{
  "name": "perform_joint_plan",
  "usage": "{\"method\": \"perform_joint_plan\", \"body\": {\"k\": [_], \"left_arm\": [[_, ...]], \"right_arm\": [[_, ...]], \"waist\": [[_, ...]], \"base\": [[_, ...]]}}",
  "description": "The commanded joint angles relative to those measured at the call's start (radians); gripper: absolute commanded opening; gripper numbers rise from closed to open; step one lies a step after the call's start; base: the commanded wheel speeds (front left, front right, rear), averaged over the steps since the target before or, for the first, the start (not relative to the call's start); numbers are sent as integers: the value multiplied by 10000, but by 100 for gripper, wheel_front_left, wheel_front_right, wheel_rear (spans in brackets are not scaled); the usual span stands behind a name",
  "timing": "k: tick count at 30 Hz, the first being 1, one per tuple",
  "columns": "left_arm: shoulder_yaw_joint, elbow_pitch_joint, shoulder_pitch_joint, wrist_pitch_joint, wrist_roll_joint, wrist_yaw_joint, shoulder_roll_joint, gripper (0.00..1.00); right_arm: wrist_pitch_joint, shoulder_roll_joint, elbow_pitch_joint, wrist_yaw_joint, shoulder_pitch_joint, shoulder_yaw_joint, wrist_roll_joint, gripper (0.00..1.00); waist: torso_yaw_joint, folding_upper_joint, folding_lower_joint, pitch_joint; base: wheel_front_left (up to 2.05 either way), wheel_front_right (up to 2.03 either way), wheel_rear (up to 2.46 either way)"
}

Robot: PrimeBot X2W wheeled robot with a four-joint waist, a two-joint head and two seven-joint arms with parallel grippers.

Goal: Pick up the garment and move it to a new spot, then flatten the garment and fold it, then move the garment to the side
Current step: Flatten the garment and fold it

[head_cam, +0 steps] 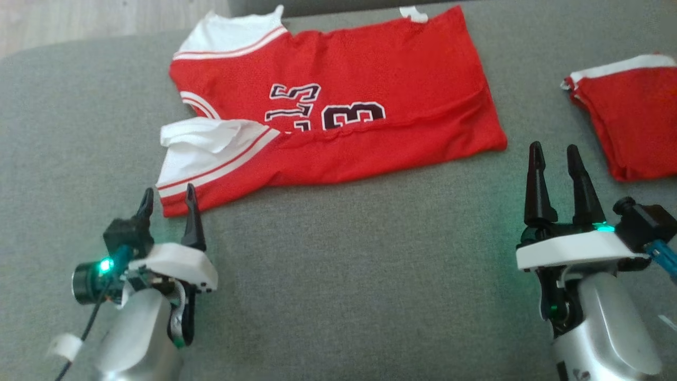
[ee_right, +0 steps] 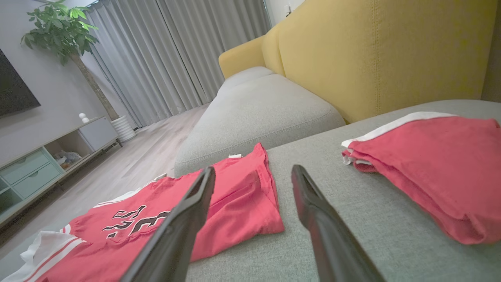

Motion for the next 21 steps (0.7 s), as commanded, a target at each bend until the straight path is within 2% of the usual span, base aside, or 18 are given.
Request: {"method": "perform_joint_plan", "body": {"k": [1, 11, 16, 17, 18, 19, 21], "left_arm": [[416, 220, -688, 108, 53, 68, 357, 100], [522, 1965, -1372, 774, -84, 361, 506, 100], [345, 2637, -1504, 1463, -152, 201, 506, 100], [318, 2733, -1529, 1604, -192, 122, 500, 64], [287, 2795, -1555, 1668, -208, 61, 502, 6], [258, 2824, -1578, 1680, -214, 16, 499, 0], [259, 2752, -1644, 1465, -244, -49, 484, 0]], "right_arm": [[-60, -21, -373, -9, -344, 338, 99, 100], [-60, -21, -450, -9, -444, 477, 270, 100], [-60, -21, -432, -9, -466, 504, 328, 100], [-60, -21, -414, -9, -473, 499, 333, 100], [-60, -20, -389, -9, -479, 490, 333, 100], [-60, -20, -361, -9, -483, 477, 330, 100], [-61, -20, -299, -9, -479, 436, 307, 100]], "waist": [[-157, 0, -1, 307], [-399, 0, -1, 629], [-453, 0, -1, 631], [-457, 0, -1, 614], [-456, 0, -1, 583], [-451, 0, -1, 549], [-415, 0, -1, 475]], "base": [[0, 0, 0], [0, 0, 0], [0, 0, 0], [0, 0, 0], [0, 0, 0], [0, 0, 0], [0, 0, 0]]}}
